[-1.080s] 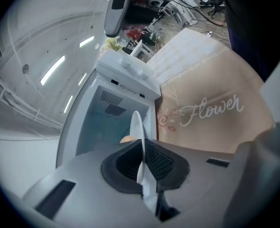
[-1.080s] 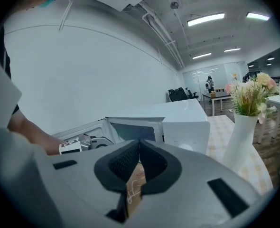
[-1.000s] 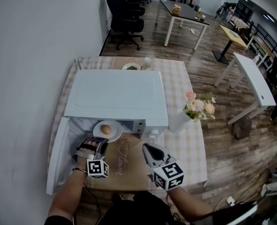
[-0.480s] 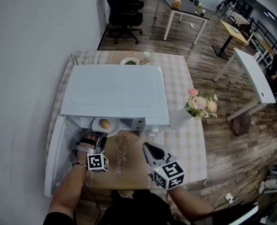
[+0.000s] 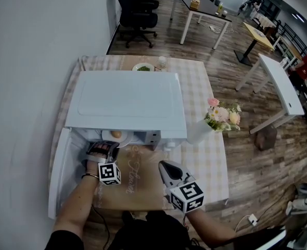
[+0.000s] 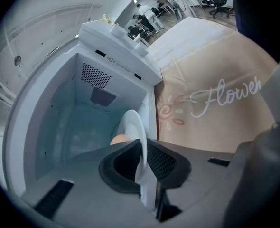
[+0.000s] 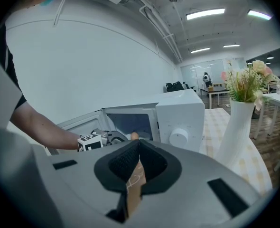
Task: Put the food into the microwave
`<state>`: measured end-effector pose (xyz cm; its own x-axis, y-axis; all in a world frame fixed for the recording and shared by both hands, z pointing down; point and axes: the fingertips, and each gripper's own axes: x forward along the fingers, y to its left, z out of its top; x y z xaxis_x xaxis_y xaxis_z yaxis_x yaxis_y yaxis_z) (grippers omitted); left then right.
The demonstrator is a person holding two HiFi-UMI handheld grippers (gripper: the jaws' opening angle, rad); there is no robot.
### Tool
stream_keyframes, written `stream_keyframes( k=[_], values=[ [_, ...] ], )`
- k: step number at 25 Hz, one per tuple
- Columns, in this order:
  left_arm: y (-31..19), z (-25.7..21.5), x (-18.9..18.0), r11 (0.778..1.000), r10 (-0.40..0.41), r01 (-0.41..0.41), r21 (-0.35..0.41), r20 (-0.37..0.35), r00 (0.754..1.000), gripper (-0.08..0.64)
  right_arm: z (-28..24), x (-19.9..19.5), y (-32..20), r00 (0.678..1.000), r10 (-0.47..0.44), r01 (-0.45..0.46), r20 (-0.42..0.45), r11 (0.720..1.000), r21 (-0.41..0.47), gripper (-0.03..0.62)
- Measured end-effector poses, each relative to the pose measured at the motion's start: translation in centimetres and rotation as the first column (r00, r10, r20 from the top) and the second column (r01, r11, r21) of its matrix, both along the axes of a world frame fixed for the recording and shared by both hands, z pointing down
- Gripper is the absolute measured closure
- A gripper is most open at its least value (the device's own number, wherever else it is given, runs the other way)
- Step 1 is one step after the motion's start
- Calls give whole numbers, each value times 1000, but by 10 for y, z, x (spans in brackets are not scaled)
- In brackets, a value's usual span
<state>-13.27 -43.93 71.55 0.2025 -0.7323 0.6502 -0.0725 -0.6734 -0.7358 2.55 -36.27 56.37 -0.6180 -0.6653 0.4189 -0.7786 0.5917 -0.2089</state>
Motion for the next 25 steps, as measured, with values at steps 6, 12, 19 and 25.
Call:
stream_keyframes(
  k=[6, 12, 19, 25],
  values=[
    [-3, 11, 1, 999, 11, -10, -49, 10, 1000, 503, 1, 5, 1, 1000, 8, -8, 1, 1000, 6, 584],
    [-9, 14, -1, 998, 8, -7, -68, 23, 1000, 495, 5, 12, 2, 999, 35, -35, -5, 999, -7, 584],
    [-9, 15, -1, 994, 19, -19, -112, 3, 1000, 488, 7, 16, 8, 999, 41, -41, -2, 999, -3, 583],
    [-1, 4, 4, 995, 42, -42, -91, -2, 999, 478, 6, 15, 11, 999, 38, -38, 13, 999, -1, 583]
  ],
)
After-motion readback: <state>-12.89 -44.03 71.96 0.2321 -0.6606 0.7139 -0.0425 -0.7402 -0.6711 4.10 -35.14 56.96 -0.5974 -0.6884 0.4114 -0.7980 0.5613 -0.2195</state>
